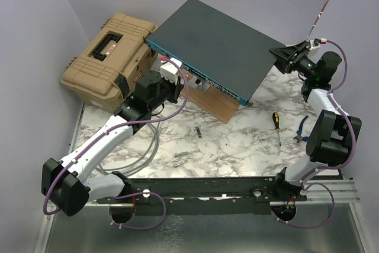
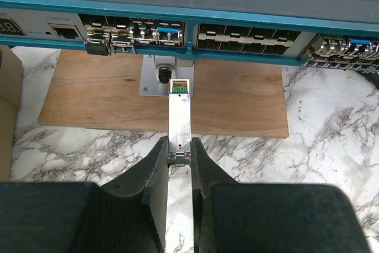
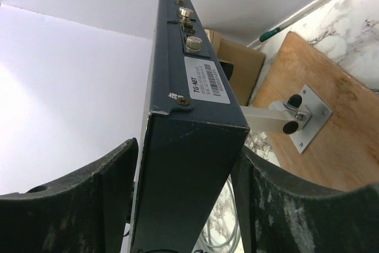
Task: Insert the plug into the switch port
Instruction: Insert the connector into the switch port.
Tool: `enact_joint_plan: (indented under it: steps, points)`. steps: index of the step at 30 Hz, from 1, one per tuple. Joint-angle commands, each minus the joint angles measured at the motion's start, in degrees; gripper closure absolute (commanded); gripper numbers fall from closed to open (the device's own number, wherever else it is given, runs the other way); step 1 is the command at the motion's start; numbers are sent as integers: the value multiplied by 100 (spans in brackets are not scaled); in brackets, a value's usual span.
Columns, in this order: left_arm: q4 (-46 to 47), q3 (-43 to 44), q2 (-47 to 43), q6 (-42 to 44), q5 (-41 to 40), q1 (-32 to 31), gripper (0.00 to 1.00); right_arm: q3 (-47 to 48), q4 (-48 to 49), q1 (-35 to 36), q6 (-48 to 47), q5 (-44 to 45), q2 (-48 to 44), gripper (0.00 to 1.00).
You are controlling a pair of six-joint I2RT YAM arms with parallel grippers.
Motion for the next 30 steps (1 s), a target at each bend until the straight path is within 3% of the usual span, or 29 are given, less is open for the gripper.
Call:
enact_joint_plan:
  steps: [1,11,30]
  points:
    - [226,173,34,69,187,42,100,-65,251,26,20,-183,101,37]
    - [228,259,59,247,197,127,100,-65,251,33,19,-200,114,50]
    - [100,579,312,500,473,412,100,5,129,34,-59,-218,129,52]
